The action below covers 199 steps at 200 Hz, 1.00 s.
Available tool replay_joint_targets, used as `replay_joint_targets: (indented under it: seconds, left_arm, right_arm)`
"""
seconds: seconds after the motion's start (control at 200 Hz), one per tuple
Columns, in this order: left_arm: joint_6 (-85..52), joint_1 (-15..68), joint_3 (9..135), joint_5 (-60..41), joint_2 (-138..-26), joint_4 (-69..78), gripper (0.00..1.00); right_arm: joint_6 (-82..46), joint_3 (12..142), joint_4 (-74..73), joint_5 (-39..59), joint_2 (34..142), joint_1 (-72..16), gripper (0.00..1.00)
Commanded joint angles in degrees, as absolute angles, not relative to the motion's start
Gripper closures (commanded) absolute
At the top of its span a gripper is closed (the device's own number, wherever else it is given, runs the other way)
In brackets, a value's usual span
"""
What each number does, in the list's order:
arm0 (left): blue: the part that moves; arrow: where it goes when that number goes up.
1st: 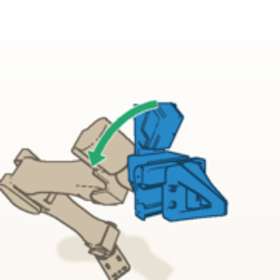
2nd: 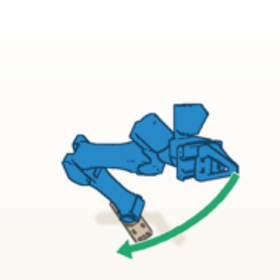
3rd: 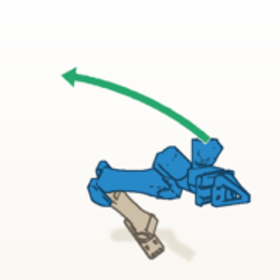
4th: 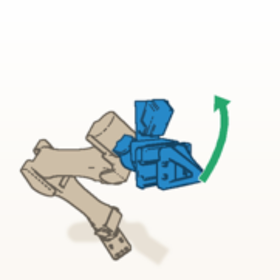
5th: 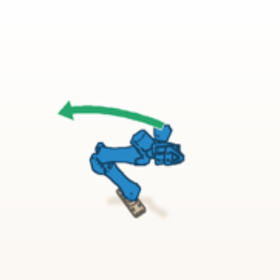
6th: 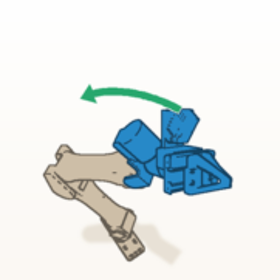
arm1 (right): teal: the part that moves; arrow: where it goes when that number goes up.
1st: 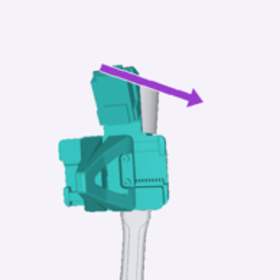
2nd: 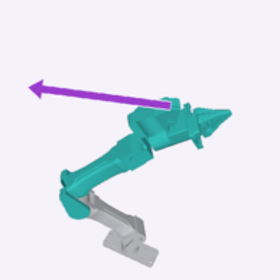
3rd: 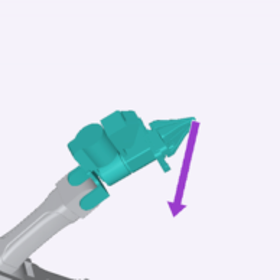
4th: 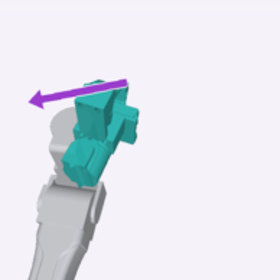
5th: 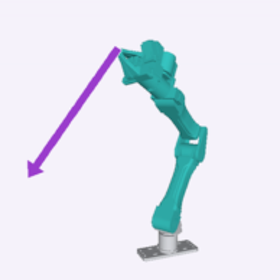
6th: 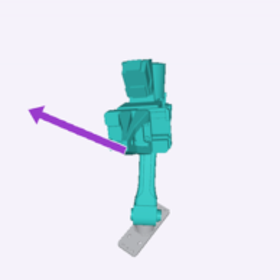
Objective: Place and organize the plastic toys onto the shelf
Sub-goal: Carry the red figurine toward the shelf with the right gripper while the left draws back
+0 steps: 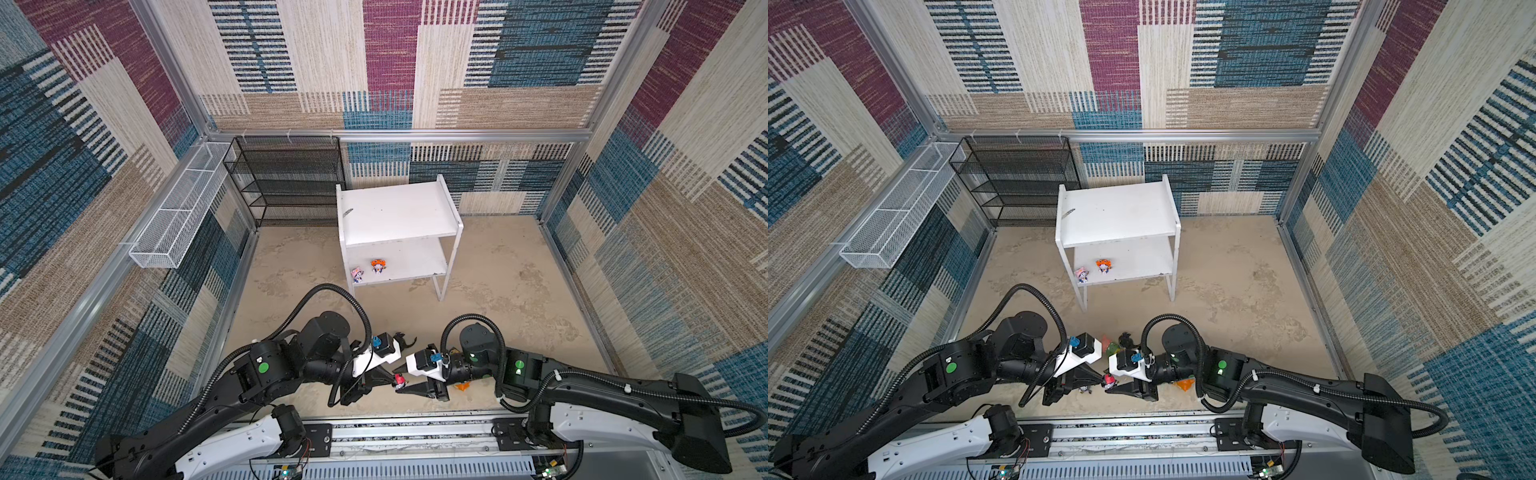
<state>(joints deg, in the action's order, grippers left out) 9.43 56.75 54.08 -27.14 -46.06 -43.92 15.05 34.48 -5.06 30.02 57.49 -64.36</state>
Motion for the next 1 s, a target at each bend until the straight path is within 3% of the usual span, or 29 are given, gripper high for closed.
replay_joint_targets:
  seconds: [0.0, 0.586, 0.706, 0.776, 0.857, 0.992]
  left_arm:
    - [11.14, 56.7, 54.1, -27.86, -46.25, -43.42, 1.0]
    - [10.54, 55.73, 53.15, -25.48, -45.21, -42.3, 1.0]
    - [9.63, 55.51, 52.53, -23.81, -43.83, -41.58, 0.54]
    - [8.9, 55.47, 51.85, -22.09, -42.52, -40.89, 0.36]
    - [8.14, 55.38, 51.32, -20.35, -40.84, -40.35, 0.26]
    - [7.42, 55.38, 50.22, -17.5, -37.54, -39.48, 0.21]
  right_arm:
    - [15.46, 35.37, -5.97, 31.08, 58.04, -64.0, 0.62]
    - [16.33, 37.23, -5.73, 33.49, 60.39, -61.33, 0.73]
    - [14.9, 35.69, -8.28, 31.71, 60.54, -60.04, 0.74]
    - [13.22, 34.36, -11.25, 29.58, 60.47, -58.96, 0.74]
    - [11.2, 32.6, -15.59, 26.34, 60.42, -57.84, 0.74]
    - [8.63, 30.79, -23.13, 21.93, 61.64, -55.1, 0.74]
